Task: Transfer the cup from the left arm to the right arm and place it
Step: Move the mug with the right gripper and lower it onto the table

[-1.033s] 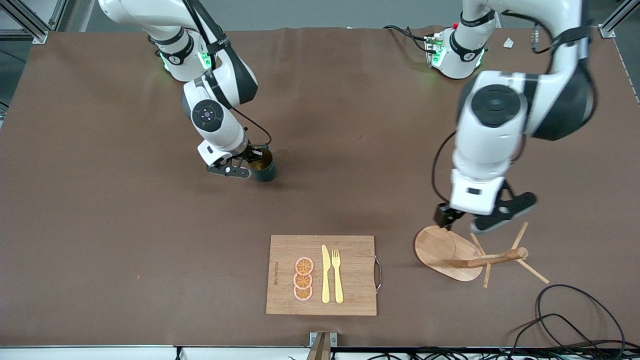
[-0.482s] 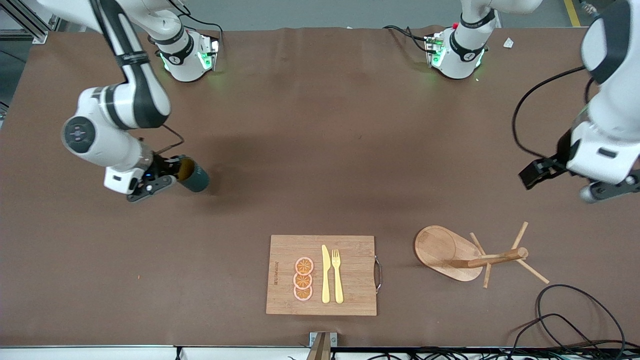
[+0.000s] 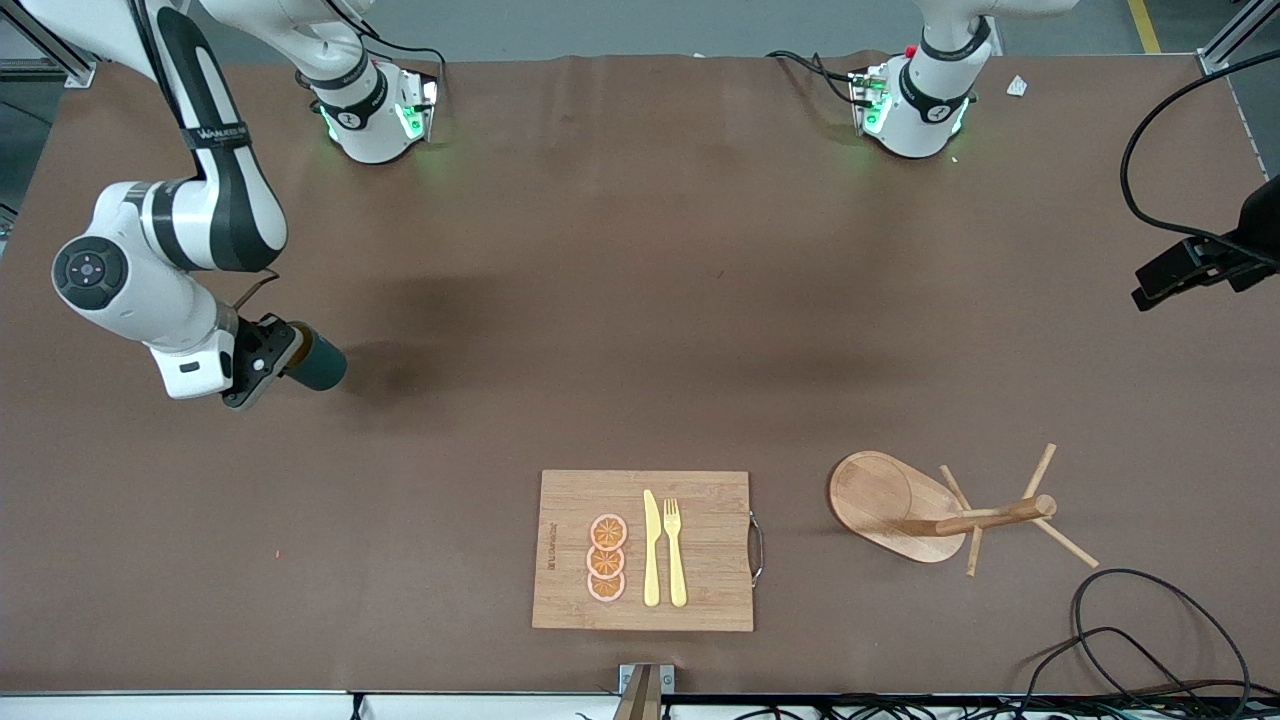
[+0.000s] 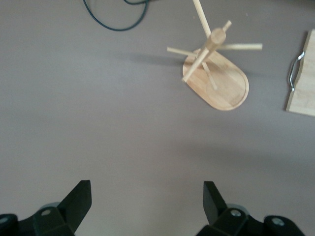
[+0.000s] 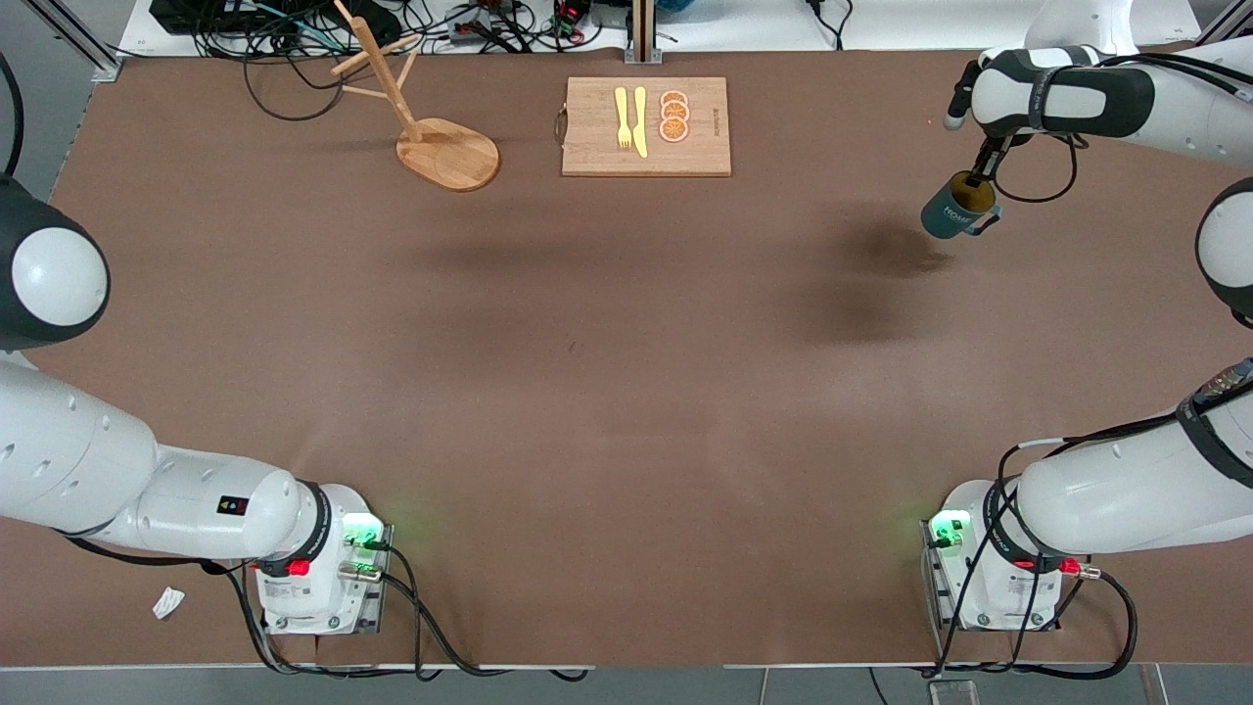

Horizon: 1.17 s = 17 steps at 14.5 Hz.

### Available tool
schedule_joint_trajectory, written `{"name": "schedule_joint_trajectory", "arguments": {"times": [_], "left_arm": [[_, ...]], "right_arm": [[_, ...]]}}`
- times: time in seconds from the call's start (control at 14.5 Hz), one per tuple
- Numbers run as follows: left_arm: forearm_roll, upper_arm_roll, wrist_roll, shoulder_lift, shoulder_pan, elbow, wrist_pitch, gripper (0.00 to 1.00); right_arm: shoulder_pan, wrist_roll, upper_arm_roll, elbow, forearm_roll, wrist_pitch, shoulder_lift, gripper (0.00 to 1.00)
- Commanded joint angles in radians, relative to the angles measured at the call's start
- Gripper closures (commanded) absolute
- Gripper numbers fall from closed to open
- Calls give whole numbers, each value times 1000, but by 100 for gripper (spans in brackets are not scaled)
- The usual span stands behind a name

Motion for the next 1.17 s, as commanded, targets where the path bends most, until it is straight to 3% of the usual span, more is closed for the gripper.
{"name": "schedule_joint_trajectory", "arguments": {"times": [0.0,0.48,0.83,0.9,0.96,1.1], "left_arm": [[-29,-75,38,-58,71,-66,-1,0],[-30,-89,17,-103,63,-104,2,0],[-18,-164,-84,-111,71,-109,25,0],[-16,-164,-85,-111,71,-111,28,0],[-16,-167,-85,-112,71,-112,27,0],[-16,-169,-85,-117,71,-112,22,0]], "right_arm": [[-37,-255,18,68,-21,43,105,100],[-65,-413,18,200,-27,38,223,100],[-86,-402,0,212,-30,29,241,98],[-91,-399,0,214,-30,29,243,80],[-94,-399,0,217,-29,27,243,1],[-91,-398,2,267,-23,-62,241,0]]}}
